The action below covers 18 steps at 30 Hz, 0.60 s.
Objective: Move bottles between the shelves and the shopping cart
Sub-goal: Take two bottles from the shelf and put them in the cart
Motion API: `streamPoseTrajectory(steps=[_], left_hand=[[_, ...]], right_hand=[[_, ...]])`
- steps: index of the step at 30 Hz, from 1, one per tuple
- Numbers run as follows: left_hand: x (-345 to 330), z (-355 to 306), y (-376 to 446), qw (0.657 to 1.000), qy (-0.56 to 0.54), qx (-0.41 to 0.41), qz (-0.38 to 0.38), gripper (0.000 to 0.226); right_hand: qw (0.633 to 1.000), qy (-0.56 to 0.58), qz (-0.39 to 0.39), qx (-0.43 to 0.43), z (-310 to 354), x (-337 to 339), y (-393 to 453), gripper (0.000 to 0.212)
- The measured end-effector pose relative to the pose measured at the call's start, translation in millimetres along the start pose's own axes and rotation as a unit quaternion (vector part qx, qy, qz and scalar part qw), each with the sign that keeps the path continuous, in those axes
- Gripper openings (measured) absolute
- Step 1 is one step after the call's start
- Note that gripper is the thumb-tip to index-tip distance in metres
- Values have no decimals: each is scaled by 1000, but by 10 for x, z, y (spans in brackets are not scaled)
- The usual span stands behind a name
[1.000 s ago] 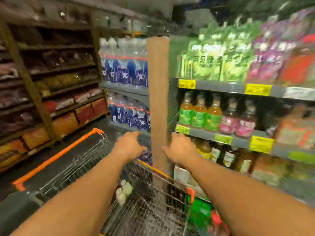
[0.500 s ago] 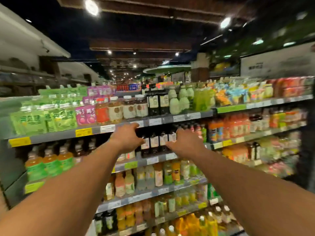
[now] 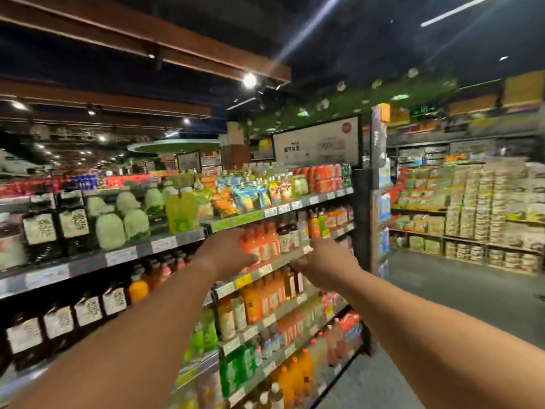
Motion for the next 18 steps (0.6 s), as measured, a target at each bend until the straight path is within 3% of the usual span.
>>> streamPoseTrajectory(steps=[4, 13, 18], left_hand=[[-377, -553, 686, 999, 1, -51, -7, 55], [-1176, -1428, 2219, 997, -4, -81, 13, 61], [-1613, -1776, 3105, 999, -26, -46, 7, 78]], right_hand=[[1000, -7, -18, -22, -600, 11, 444, 74], [998, -4, -30, -62, -1848, 3, 1706, 74], [999, 12, -22, -42, -2507, -275, 2596, 79]])
Point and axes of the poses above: each hand's wrist, its own y-axis towards the middle knuckle, its own x-axis out of the back of the hand, z = x × y, the point moved 1 cm from there along y, towards the middle knuckle, and after that the axes turned 6 degrees about x, right-handed, at the moved point
